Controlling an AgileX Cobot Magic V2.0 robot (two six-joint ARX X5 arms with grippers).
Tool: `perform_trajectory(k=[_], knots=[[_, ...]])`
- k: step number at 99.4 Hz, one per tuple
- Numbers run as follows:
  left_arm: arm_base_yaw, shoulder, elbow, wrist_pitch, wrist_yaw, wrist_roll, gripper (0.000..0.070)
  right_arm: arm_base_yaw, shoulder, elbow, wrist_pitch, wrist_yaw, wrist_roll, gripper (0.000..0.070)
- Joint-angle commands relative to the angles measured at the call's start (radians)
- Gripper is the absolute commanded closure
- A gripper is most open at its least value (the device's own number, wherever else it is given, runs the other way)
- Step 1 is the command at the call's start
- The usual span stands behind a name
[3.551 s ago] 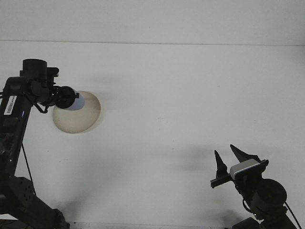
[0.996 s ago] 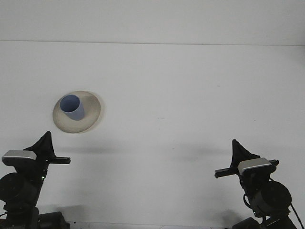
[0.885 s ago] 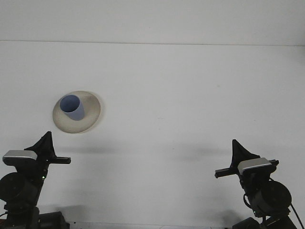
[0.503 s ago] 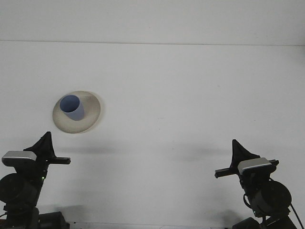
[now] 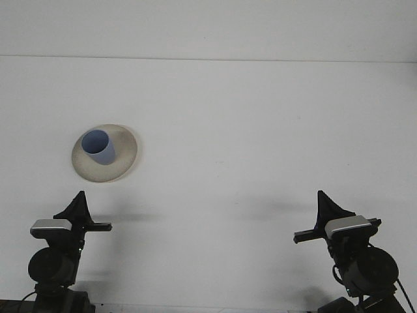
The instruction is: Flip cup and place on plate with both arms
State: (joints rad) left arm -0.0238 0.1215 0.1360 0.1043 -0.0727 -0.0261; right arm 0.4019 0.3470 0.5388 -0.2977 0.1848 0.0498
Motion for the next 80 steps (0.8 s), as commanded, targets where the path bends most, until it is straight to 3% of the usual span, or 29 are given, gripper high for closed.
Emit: perform_trajectory(k=[1, 25, 80], knots=[[0.000, -0.031, -0.030, 0.015, 0.001, -0.023, 0.0687, 0.003, -0.001, 0.002, 0.013, 0.000, 0.010, 0.0700], [0.000, -0.119, -0.122, 0.011, 0.046, -0.046, 0.0687, 0.003, -0.001, 0.002, 0.013, 0.000, 0.010, 0.0700], [0.000, -0.117, -0.122, 0.002, 0.046, -0.046, 0.0687, 0.003, -0.001, 0.002, 0.014, 0.000, 0.010, 0.0700]])
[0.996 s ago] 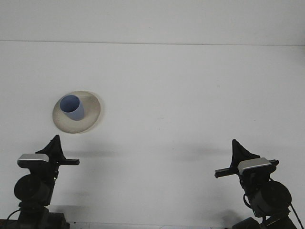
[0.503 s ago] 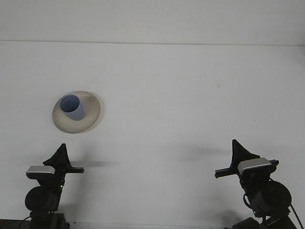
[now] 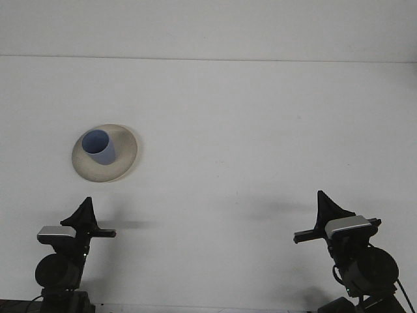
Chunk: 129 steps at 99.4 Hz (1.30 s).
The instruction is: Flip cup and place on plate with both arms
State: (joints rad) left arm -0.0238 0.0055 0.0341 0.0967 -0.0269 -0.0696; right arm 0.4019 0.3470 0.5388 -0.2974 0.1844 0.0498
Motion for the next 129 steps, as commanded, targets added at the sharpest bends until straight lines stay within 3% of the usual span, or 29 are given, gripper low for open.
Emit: perform_trajectory(k=[1, 27, 40, 66, 74, 91, 99, 129], knots=[[0.000, -0.002, -0.020, 0.010, 0.000, -0.003, 0.0687, 0.003, -0.001, 0.002, 0.013, 0.000, 0.010, 0.0700], [0.000, -0.002, -0.020, 0.010, 0.000, -0.003, 0.0686, 0.003, -0.002, 0.002, 0.013, 0.006, -0.005, 0.0700], [0.000, -0.002, -0.020, 0.010, 0.000, -0.003, 0.0686, -0.063, -0.019, -0.022, 0.026, 0.024, -0.103, 0.0700], [0.000, -0.002, -0.020, 0.010, 0.000, -0.003, 0.0686, -0.356, -0.256, -0.323, 0.190, -0.264, -0.263, 0.0700], [0.000, -0.002, -0.020, 0.010, 0.000, -0.003, 0.0687, -0.390, -0.325, -0.402, 0.182, -0.306, -0.289, 0.0700], [0.000, -0.002, -0.020, 0.010, 0.000, -0.003, 0.0687, -0.403, -0.346, -0.507, 0.208, -0.308, -0.319, 0.0700], [0.000, -0.002, -0.020, 0.010, 0.000, -0.003, 0.0686, -0.403, -0.346, -0.526, 0.200, -0.270, -0.359, 0.0700], [0.000, -0.001, -0.020, 0.009, 0.000, -0.003, 0.0687, -0.402, -0.346, -0.526, 0.200, -0.261, -0.358, 0.0700]])
